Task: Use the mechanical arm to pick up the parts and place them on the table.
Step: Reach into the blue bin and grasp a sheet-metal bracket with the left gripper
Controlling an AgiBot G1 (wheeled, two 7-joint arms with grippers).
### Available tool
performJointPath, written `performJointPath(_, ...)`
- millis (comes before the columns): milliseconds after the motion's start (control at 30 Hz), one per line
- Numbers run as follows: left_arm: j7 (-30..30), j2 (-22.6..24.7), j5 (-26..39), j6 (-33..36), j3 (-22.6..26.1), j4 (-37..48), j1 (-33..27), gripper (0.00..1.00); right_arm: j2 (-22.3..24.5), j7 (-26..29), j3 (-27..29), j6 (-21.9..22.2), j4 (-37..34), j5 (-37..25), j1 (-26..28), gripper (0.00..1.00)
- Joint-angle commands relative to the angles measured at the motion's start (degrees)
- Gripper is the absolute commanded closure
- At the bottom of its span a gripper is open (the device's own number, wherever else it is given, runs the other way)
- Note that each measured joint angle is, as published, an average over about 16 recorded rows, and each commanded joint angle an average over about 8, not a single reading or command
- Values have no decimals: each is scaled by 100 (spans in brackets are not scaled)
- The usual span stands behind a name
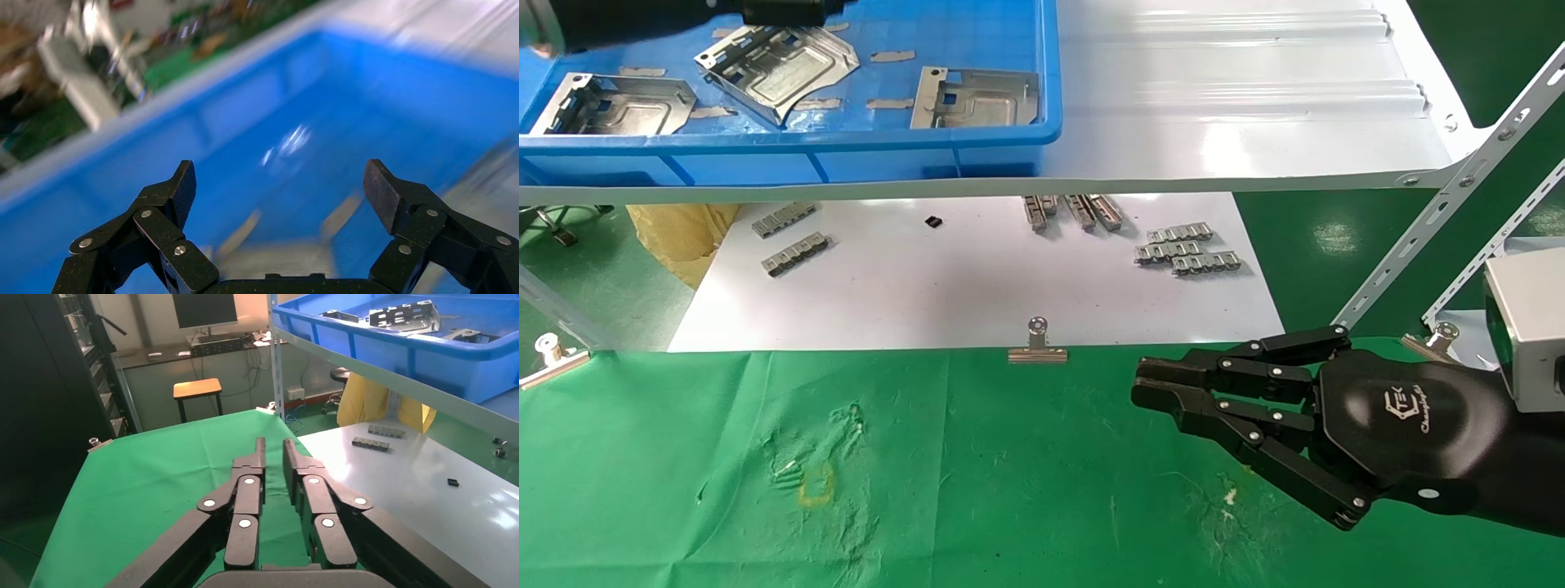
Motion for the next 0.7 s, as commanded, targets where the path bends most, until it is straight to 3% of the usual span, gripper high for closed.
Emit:
performJointPath(33, 125, 196, 298, -314, 151, 516, -296, 99, 0, 0, 0, 0, 0, 0, 0, 0)
performJointPath(300, 200, 274, 693, -596, 391, 1406, -659, 100, 0, 0, 0, 0, 0, 0, 0, 0)
performJointPath(700, 233, 183, 757, -567, 434, 1750, -757, 100, 0, 0, 0, 0, 0, 0, 0, 0)
